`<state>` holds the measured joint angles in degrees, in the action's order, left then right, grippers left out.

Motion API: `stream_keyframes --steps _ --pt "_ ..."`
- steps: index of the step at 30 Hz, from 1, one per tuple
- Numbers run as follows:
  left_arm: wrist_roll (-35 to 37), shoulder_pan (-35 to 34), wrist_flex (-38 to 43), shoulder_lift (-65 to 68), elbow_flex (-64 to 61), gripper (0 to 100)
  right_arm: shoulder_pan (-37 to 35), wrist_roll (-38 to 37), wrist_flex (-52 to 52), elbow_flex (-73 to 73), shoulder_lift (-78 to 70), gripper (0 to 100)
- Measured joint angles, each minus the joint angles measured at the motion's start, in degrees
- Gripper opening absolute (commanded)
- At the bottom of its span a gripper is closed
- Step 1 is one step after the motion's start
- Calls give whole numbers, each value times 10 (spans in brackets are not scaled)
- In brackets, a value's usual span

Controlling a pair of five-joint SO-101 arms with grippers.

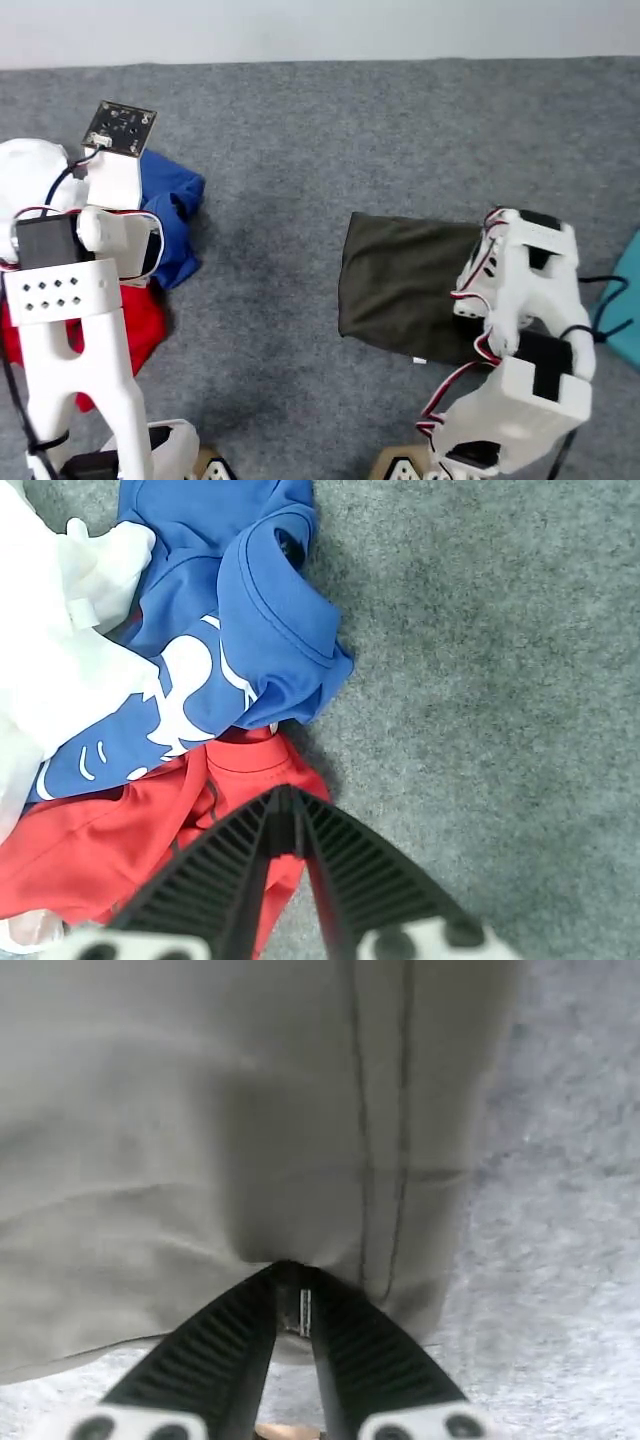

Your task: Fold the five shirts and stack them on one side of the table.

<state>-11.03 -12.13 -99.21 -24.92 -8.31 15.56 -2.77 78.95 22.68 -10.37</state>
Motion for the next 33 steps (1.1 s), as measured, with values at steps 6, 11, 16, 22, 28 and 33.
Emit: stream_keyframes --steps 6,11,16,22,28,33 --pt "0 0 0 0 0 3 16 0 1 0 56 10" --pt "0 0 0 0 0 3 1 0 8 0 151 10" --pt "0 0 0 0 0 3 -24 0 30 0 225 10" --pt "0 0 0 0 0 5 -22 0 46 0 241 12" --pt "0 0 0 0 0 5 -22 0 47 0 242 13" --pt "0 0 0 0 0 4 -22 0 47 0 242 14"
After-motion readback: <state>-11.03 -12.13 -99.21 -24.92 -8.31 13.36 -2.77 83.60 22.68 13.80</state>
